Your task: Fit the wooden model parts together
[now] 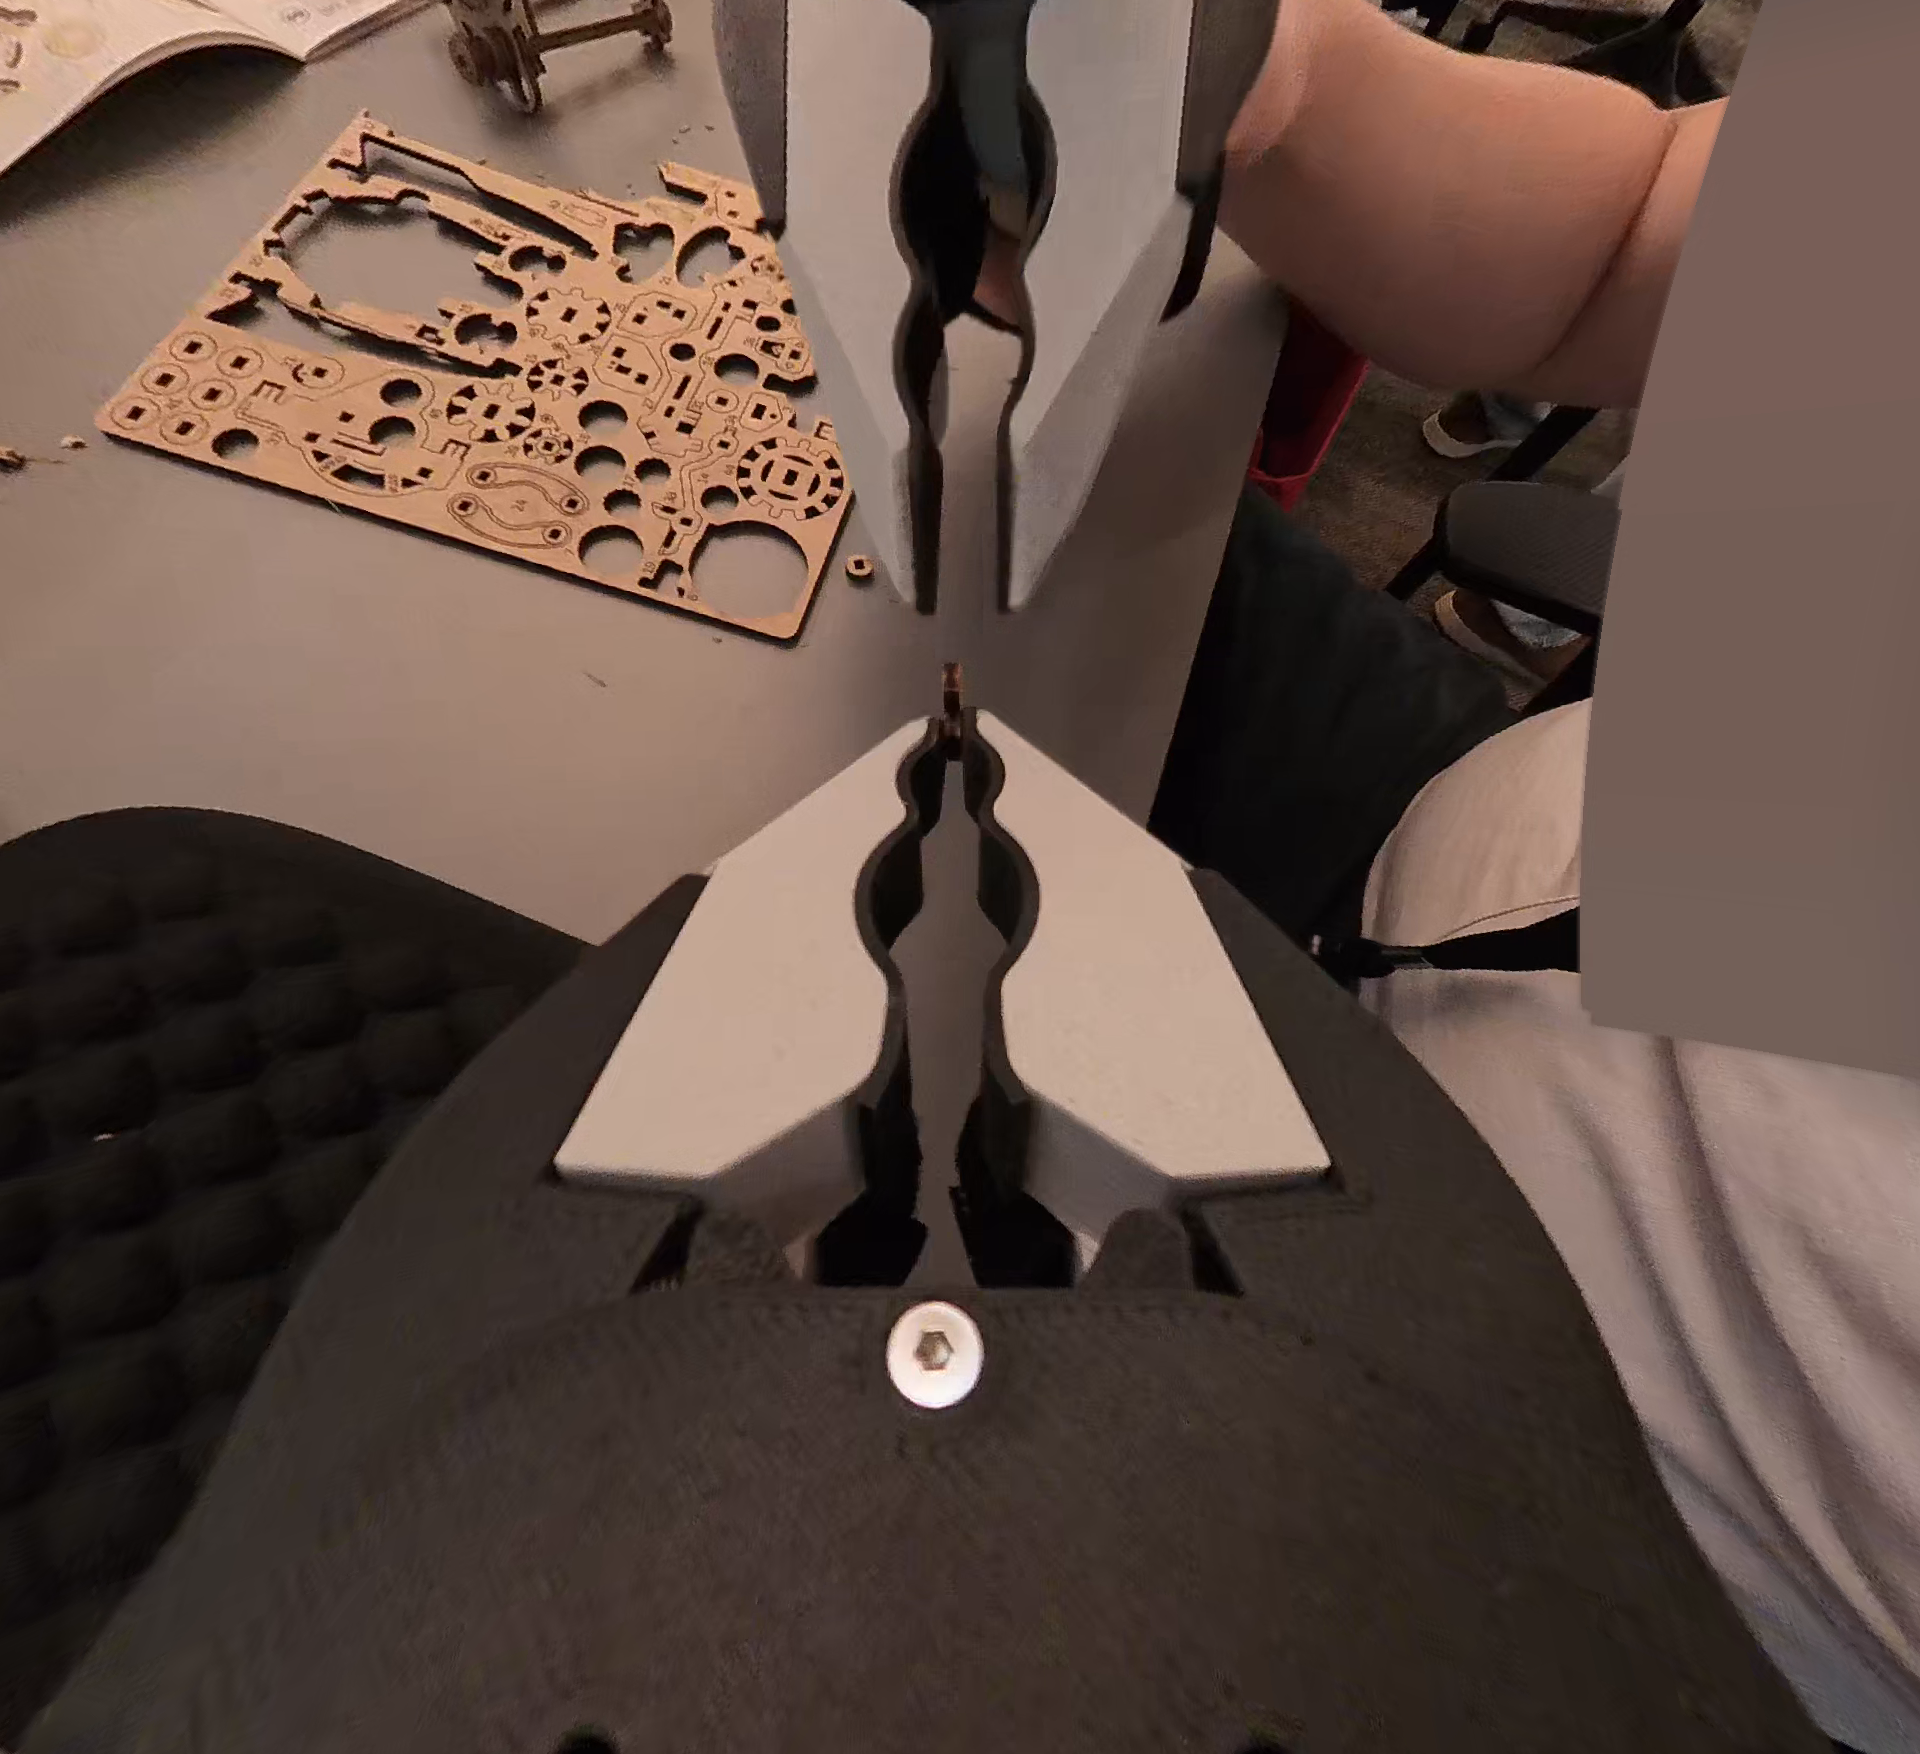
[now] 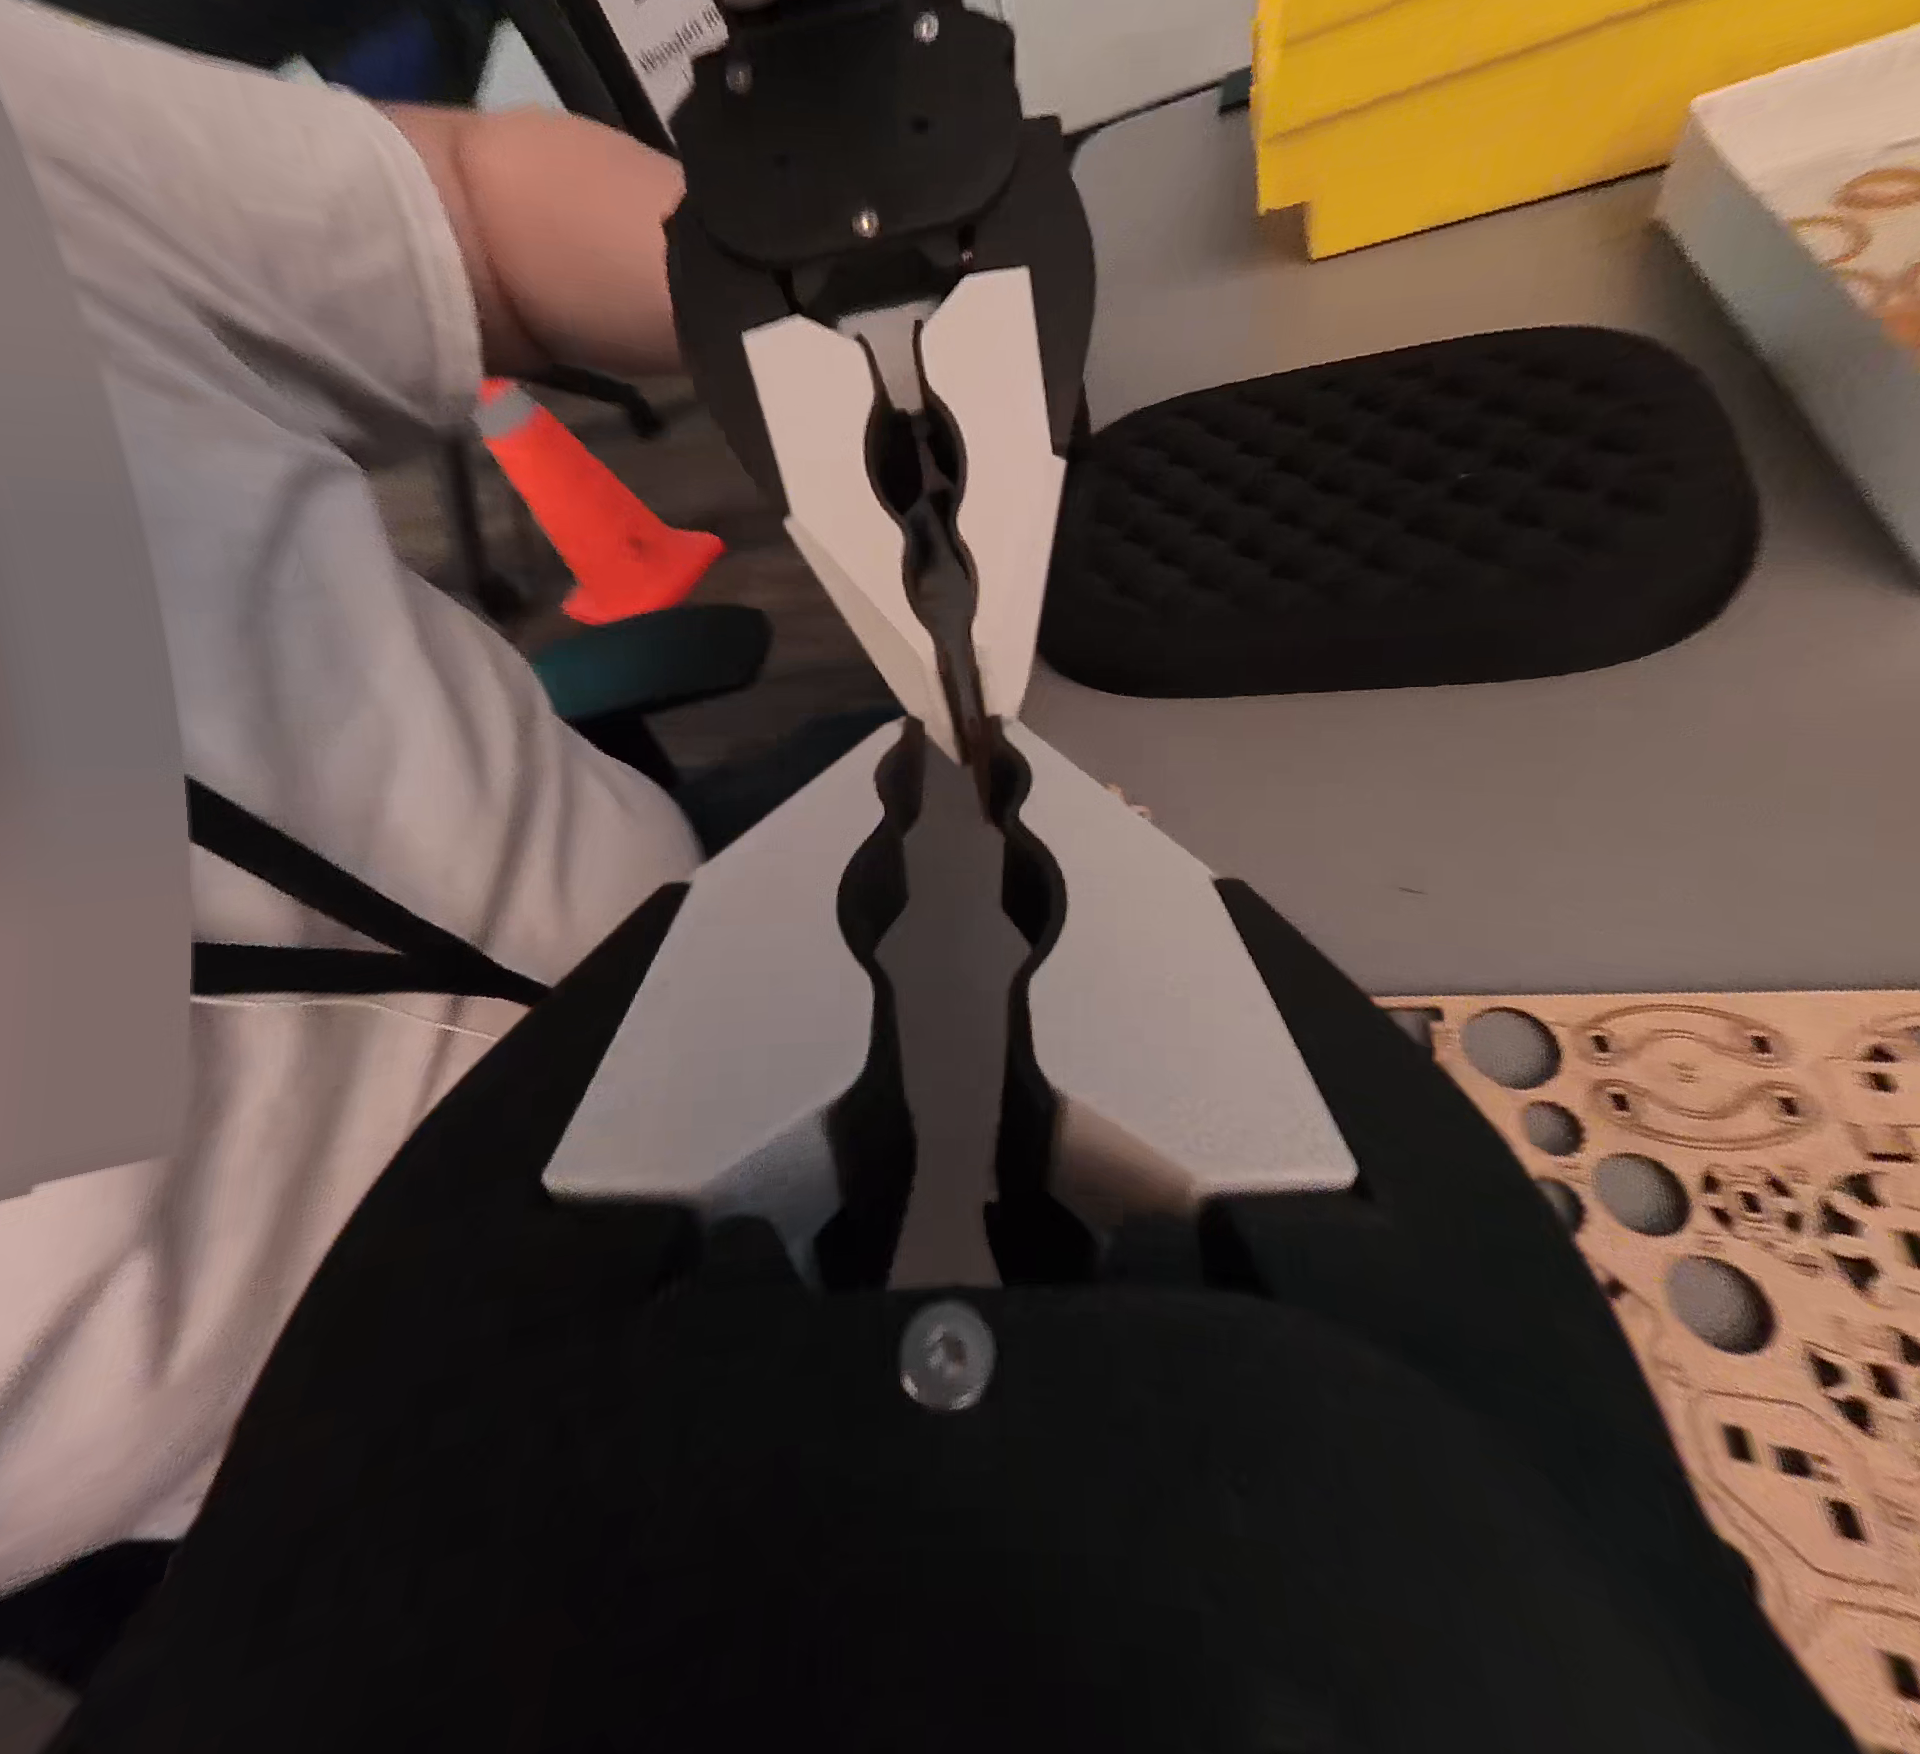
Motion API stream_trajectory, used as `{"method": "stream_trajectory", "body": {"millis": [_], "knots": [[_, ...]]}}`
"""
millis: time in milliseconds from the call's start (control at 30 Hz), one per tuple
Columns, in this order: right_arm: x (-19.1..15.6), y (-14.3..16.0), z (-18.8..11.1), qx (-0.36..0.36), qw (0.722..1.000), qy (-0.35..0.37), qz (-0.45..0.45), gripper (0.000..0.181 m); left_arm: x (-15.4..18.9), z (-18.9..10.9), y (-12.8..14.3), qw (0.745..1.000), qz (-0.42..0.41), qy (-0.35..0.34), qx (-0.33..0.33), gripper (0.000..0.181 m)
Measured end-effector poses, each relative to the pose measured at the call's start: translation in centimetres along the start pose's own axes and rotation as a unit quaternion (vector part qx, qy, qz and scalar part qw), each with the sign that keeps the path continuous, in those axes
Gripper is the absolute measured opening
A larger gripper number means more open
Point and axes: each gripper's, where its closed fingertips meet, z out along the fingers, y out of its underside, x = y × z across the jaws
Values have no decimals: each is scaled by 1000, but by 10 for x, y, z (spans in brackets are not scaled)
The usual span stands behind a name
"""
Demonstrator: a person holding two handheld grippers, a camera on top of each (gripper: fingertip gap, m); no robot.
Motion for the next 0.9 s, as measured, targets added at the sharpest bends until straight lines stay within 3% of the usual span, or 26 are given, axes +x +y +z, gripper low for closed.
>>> {"method": "stream_trajectory", "body": {"millis": [267, 433, 500, 533, 600, 733, 900], "knots": [[4, 14, 6, -26, 999, -14, 32, 12, 2, -2, -4, 999, -38, 32, 17, 1], [6, 14, 9, -22, 999, -15, 43, 1, -1, -3, -6, 998, -45, 34, 30, 2], [10, 16, 8, -24, 996, -13, 88, 0, -9, -8, -5, 999, -23, 12, 36, 13], [18, 23, 8, -34, 992, 2, 124, 0, -18, -10, 2, 1000, 1, -16, 19, 26], [29, 35, 9, -44, 978, 7, 205, 1, -28, -15, 18, 997, 48, -51, -21, 36], [32, 46, 18, -52, 936, -27, 348, 0, -31, -9, 37, 991, 87, -68, -79, 38], [36, 52, 26, -69, 905, -31, 419, 1, -37, 6, 49, 978, 139, -94, -126, 34]]}}
